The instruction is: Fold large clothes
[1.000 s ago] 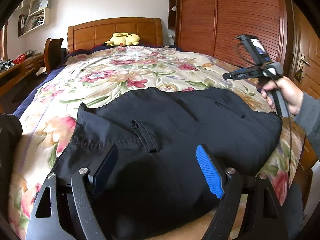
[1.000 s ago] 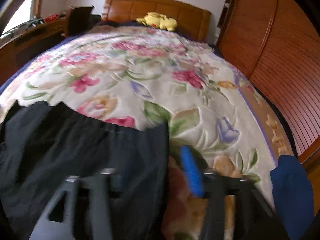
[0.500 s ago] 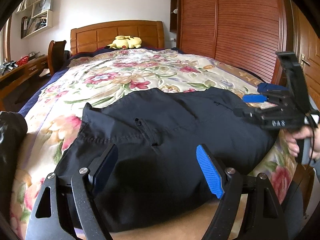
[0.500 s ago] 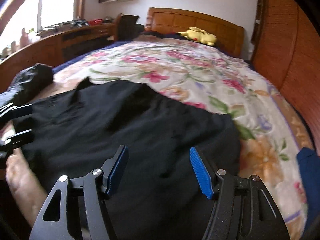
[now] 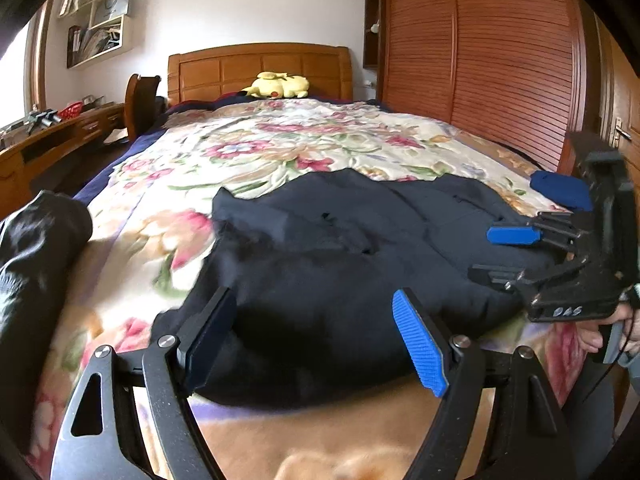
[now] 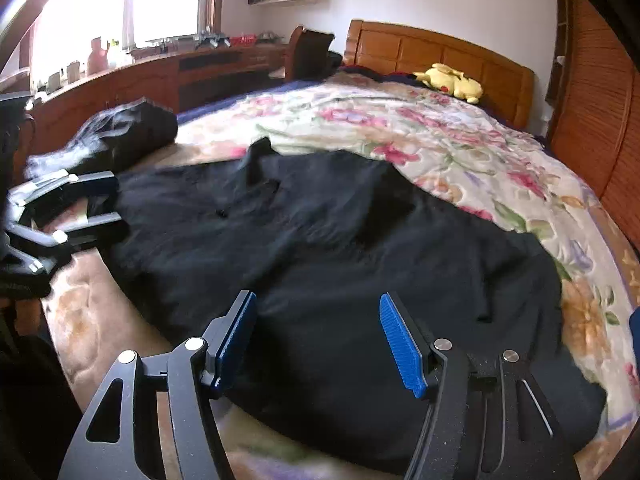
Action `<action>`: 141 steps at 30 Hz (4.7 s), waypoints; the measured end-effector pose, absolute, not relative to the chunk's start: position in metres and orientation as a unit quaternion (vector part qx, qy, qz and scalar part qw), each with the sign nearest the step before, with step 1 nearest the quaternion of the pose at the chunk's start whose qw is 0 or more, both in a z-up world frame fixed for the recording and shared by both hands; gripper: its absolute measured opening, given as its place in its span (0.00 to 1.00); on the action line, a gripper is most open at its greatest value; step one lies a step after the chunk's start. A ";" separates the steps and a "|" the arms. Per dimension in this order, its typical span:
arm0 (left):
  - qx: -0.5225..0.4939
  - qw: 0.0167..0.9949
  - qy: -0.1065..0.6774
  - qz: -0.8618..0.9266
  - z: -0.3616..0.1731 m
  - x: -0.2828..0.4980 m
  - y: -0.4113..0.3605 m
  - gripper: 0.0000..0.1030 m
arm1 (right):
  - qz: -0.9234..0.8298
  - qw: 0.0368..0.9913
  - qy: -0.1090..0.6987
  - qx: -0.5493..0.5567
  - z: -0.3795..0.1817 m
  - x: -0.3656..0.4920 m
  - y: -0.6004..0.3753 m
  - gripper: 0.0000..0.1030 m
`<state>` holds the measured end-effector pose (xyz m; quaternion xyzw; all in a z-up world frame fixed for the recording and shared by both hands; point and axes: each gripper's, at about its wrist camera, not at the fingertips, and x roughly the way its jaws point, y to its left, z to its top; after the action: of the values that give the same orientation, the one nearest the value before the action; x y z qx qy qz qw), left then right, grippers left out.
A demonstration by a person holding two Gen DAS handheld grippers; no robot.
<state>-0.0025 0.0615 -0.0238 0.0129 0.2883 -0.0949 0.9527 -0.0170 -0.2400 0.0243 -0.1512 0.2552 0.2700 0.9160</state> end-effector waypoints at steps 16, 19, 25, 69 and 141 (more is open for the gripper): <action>0.045 0.942 0.327 -0.060 -0.048 -0.010 0.066 0.79 | 0.275 0.919 0.250 -0.134 0.021 -0.023 -0.242 0.64; 0.048 0.942 0.326 -0.058 -0.048 -0.011 0.065 0.79 | 0.287 0.917 0.238 -0.140 0.019 -0.033 -0.235 0.64; 0.038 0.950 0.302 -0.073 -0.037 -0.019 0.064 0.79 | 0.293 0.902 0.265 -0.171 -0.009 -0.031 -0.229 0.64; 0.043 0.929 0.334 -0.155 -0.054 0.007 -0.028 0.79 | 0.098 0.958 0.268 -0.013 0.028 -0.056 -0.416 0.78; -0.016 0.959 0.257 -0.116 -0.013 -0.026 0.075 0.79 | 0.258 0.947 0.157 -0.113 0.126 -0.068 -0.308 0.19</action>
<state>-0.0256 0.0751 -0.0131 -0.0158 0.2568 -0.1164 0.9593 -0.0679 -0.3077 0.1257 -0.1130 0.1567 0.2581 0.9466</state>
